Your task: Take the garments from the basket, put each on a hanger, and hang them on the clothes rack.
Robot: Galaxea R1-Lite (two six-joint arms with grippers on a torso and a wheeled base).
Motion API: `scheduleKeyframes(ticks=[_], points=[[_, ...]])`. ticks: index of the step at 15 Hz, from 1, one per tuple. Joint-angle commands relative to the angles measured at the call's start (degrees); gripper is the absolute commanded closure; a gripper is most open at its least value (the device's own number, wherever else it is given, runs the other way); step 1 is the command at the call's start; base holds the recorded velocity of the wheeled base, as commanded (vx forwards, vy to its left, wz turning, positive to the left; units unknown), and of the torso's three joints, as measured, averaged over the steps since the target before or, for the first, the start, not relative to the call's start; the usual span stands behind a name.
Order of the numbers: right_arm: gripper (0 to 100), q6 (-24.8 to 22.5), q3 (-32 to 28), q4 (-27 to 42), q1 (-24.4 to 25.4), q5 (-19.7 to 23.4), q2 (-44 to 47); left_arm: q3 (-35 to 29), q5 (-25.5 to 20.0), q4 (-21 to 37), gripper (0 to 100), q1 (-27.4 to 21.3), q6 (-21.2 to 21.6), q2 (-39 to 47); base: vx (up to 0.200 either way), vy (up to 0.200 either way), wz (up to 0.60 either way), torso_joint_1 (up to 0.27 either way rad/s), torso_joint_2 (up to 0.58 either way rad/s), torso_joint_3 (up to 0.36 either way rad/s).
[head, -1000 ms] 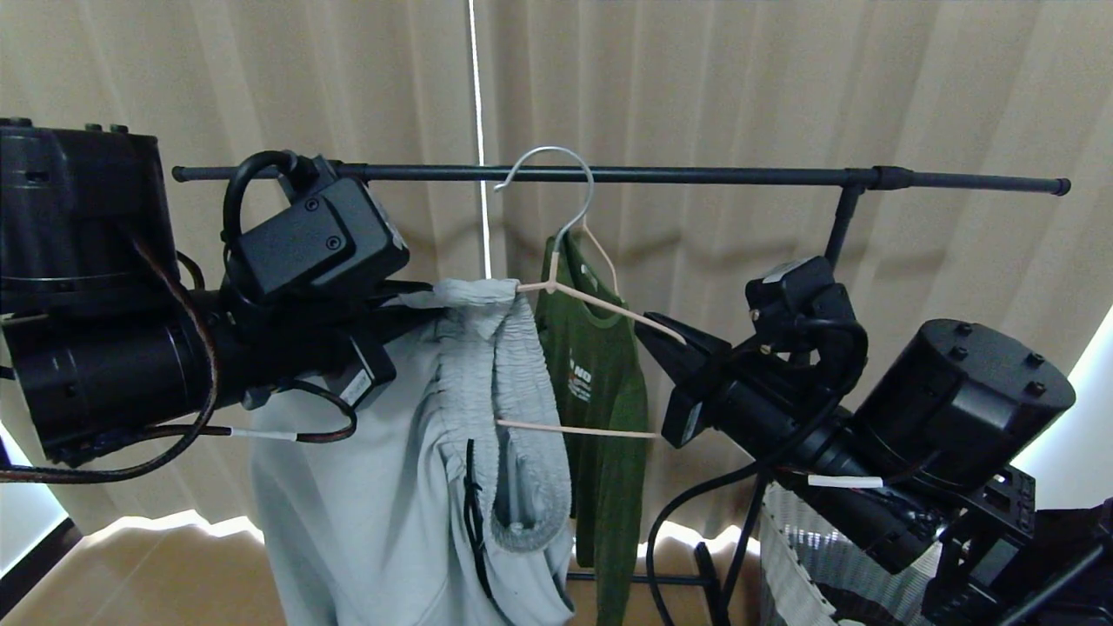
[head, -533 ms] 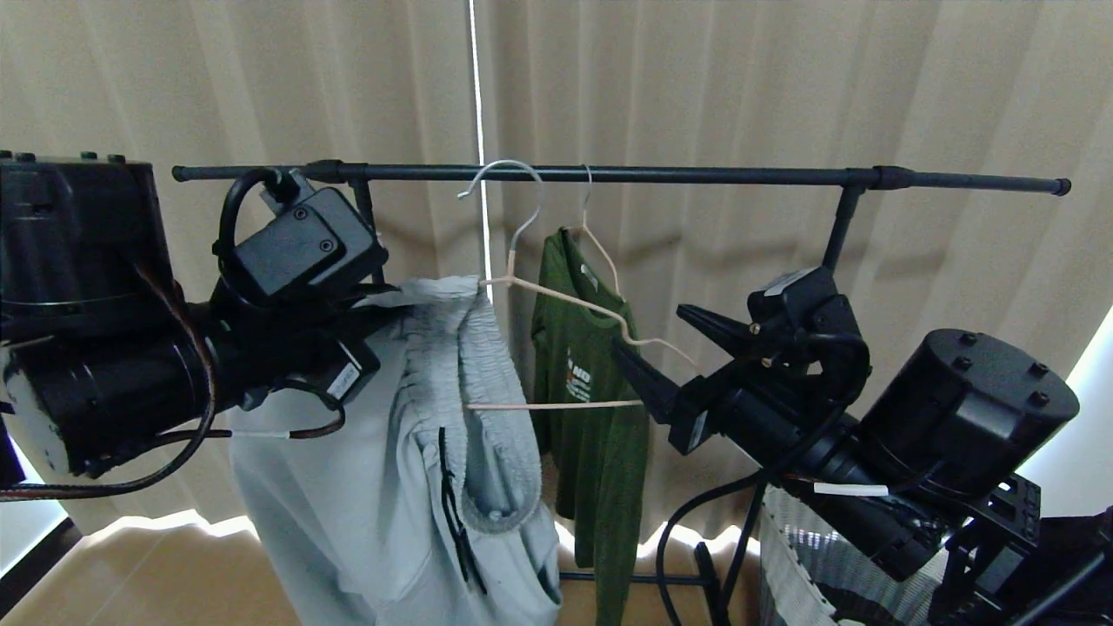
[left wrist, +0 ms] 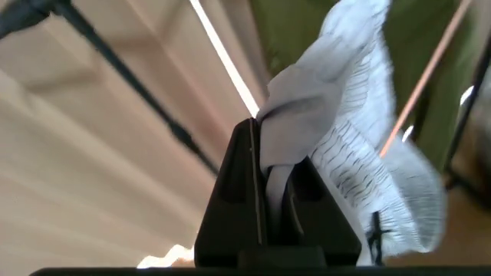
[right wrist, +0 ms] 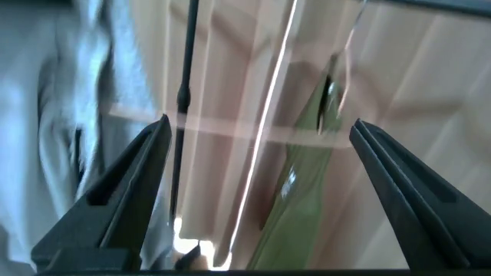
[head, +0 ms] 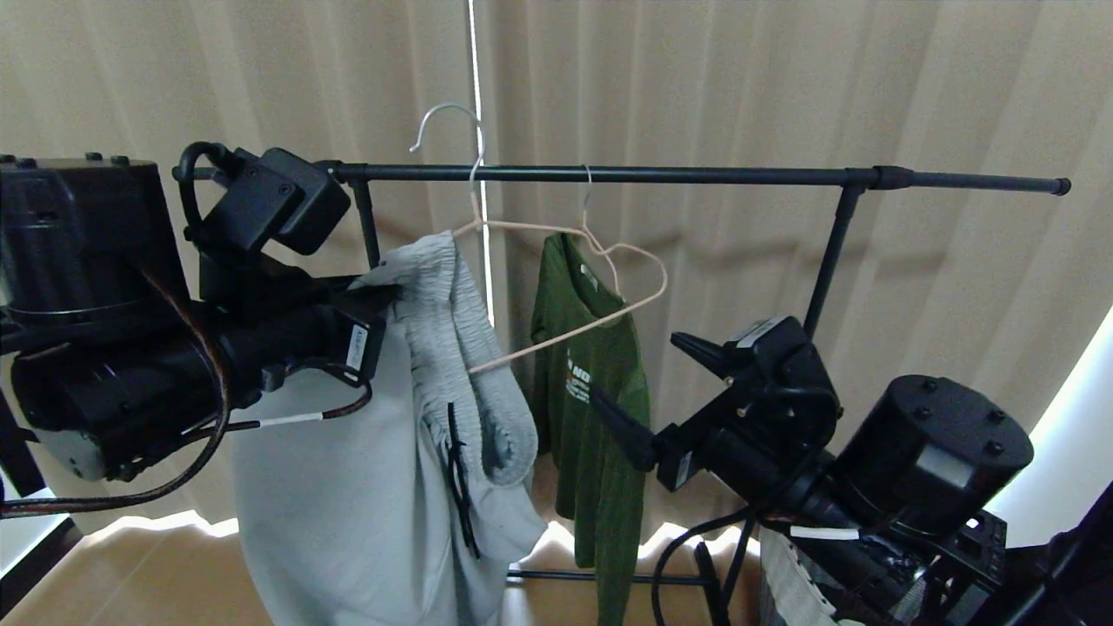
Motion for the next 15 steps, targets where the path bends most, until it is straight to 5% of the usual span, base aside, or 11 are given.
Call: scheduleKeyframes(ticks=[1, 10, 11, 15], points=[[0, 0.14, 0.16, 0.09, 1.46, 0.12, 3.73, 0.15, -0.07, -1.22, 100, -1.38, -0.8, -0.53, 0.0, 0.0, 0.0, 0.0, 0.0, 0.0], [0, 0.58, -3.71, 0.01, -0.47, 0.03, 13.84, -0.03, -0.24, -1.57, 100, -5.77, -3.0, -3.26, 0.0, 0.0, 0.0, 0.0, 0.0, 0.0], [100, 0.58, -3.71, -0.17, -0.73, -0.06, 14.19, -0.03, -0.24, -1.92, 100, -5.77, -3.0, -3.26, 0.0, 0.0, 0.0, 0.0, 0.0, 0.0], [100, 0.4, -2.3, -0.34, -3.63, -0.41, 12.87, 0.41, -0.16, -3.15, 100, -4.72, -2.12, -3.0, 0.0, 0.0, 0.0, 0.0, 0.0, 0.0]])
